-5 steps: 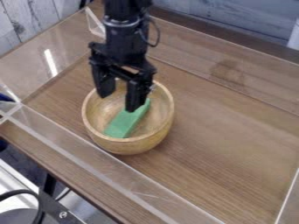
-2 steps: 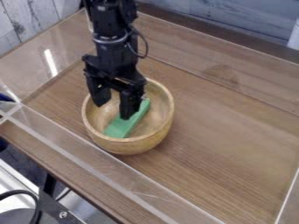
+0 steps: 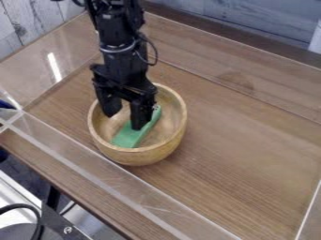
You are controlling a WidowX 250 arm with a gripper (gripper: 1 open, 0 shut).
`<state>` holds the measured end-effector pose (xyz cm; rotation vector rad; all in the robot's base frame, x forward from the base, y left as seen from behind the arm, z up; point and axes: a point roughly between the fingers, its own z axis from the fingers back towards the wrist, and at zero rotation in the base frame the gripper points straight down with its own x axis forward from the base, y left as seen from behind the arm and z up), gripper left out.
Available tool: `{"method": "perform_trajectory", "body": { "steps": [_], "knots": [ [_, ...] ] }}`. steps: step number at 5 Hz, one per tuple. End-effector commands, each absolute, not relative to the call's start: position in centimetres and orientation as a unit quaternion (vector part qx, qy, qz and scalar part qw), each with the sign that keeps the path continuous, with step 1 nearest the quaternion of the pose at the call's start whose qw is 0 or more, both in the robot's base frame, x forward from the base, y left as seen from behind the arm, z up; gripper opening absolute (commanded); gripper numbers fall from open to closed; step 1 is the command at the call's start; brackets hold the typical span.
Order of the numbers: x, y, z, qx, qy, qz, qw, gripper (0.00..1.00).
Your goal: Remove the green block from inside the brown bowl and put it on the table
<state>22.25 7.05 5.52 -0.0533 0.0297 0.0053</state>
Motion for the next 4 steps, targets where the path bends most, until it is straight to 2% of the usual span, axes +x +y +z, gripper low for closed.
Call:
{"method": "perform_trajectory", "body": {
  "steps": [1, 4],
  "knots": [
    [22.99, 7.40, 6.22, -0.028, -0.011, 0.008, 1.000, 1.00],
    [23.10, 6.99, 7.10, -0.041, -0.027, 0.012, 0.999, 1.00]
  ]
}}
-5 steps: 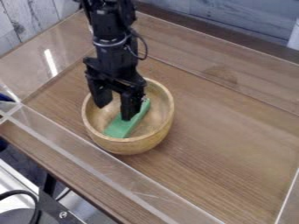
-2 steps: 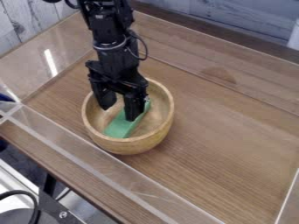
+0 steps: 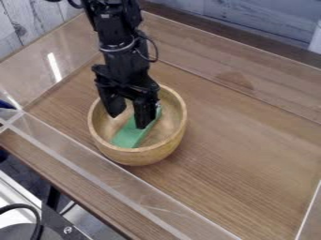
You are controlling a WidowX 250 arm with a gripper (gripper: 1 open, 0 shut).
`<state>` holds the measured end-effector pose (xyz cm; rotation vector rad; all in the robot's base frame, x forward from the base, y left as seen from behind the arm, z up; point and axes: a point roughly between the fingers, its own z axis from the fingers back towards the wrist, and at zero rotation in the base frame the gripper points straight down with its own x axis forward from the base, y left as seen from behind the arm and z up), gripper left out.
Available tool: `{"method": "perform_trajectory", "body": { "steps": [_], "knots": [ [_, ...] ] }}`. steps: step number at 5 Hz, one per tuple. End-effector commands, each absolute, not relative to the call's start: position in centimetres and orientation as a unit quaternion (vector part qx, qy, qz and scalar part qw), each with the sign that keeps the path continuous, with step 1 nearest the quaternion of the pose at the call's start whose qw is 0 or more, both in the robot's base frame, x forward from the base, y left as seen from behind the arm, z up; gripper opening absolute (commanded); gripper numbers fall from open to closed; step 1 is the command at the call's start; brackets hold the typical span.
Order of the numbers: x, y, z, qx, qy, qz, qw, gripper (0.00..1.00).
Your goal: Remove the green block from inside the brown bowl and put it on the table
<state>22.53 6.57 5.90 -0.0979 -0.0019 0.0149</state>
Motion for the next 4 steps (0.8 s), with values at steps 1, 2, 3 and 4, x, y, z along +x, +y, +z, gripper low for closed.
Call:
{"method": "perform_trajectory", "body": {
  "steps": [1, 2, 3, 4],
  "knots": [
    [23.14, 6.95, 7.03, -0.043, -0.030, 0.014, 0.999, 1.00],
    [23.17, 6.98, 6.87, -0.044, -0.031, 0.016, 0.998, 1.00],
    [23.14, 6.92, 6.99, -0.046, -0.033, 0.018, 0.998, 1.00],
    [23.16, 6.89, 7.00, -0.047, -0.035, 0.019, 0.998, 1.00]
  ]
}}
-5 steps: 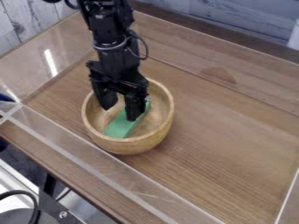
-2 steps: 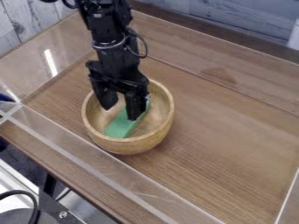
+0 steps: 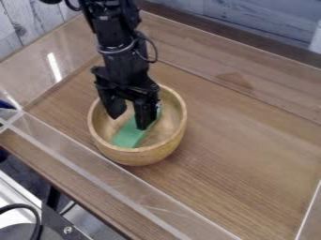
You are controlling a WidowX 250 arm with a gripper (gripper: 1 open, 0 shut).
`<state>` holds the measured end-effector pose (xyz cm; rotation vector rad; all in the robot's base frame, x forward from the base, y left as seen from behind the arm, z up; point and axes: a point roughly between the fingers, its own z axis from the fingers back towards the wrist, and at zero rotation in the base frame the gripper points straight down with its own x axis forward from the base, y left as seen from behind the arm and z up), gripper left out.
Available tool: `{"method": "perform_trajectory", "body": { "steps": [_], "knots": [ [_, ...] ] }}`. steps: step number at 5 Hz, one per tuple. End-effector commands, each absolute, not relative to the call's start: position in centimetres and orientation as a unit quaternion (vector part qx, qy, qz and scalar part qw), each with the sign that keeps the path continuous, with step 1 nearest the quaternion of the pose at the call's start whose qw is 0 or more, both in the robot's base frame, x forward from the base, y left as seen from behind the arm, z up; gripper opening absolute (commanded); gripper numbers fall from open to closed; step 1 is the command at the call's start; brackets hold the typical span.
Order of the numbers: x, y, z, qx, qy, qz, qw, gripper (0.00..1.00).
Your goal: Remove the green block from inside the brown bowl and put it on the table
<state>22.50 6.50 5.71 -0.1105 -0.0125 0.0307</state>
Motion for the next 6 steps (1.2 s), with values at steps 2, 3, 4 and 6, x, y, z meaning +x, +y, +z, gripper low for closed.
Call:
{"method": "perform_trajectory", "body": {
  "steps": [2, 3, 4, 6],
  "knots": [
    [23.2, 6.6, 7.8, -0.050, -0.038, 0.019, 0.998, 1.00],
    [23.3, 6.5, 7.2, -0.047, -0.033, 0.020, 0.998, 1.00],
    [23.3, 6.4, 6.6, -0.045, -0.028, 0.021, 0.998, 1.00],
    [23.5, 6.2, 5.6, -0.041, -0.020, 0.020, 0.999, 1.00]
  ]
}}
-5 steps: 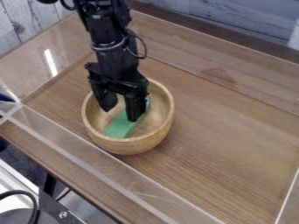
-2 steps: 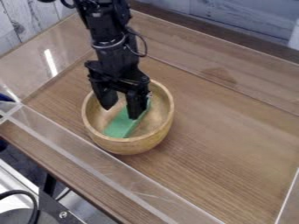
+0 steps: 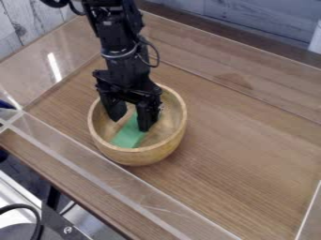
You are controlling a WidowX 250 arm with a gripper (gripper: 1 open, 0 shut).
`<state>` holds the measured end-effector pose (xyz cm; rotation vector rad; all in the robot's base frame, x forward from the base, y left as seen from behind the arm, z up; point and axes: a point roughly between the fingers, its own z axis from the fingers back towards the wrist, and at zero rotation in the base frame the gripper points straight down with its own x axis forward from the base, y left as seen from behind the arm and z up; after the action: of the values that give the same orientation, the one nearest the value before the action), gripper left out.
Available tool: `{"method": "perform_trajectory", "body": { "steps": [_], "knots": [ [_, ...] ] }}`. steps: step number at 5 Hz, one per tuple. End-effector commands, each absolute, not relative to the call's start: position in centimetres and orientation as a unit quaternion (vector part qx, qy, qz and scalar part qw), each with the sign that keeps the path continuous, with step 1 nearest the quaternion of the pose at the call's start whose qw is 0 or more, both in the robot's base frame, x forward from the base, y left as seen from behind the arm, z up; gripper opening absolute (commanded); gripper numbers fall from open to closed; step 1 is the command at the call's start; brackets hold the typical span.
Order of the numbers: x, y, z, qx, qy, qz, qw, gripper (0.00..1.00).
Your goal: Remove the green block from inside the brown bowl and put it on the table
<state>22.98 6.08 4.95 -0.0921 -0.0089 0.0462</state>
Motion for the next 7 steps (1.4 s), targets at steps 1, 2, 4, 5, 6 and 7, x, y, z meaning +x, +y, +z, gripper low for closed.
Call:
{"method": "perform_trajectory", "body": {
  "steps": [1, 2, 4, 5, 6, 7],
  "knots": [
    [23.7, 6.0, 5.4, -0.041, -0.019, 0.018, 0.999, 1.00],
    [23.9, 5.8, 5.3, -0.041, -0.019, 0.016, 0.999, 1.00],
    [24.3, 5.5, 4.9, -0.040, -0.017, 0.016, 0.999, 1.00],
    [24.5, 5.5, 4.7, -0.040, -0.018, 0.016, 0.999, 1.00],
    [24.9, 5.4, 4.8, -0.041, -0.020, 0.015, 0.999, 1.00],
    [25.1, 5.3, 4.9, -0.041, -0.023, 0.014, 0.999, 1.00]
  ]
}}
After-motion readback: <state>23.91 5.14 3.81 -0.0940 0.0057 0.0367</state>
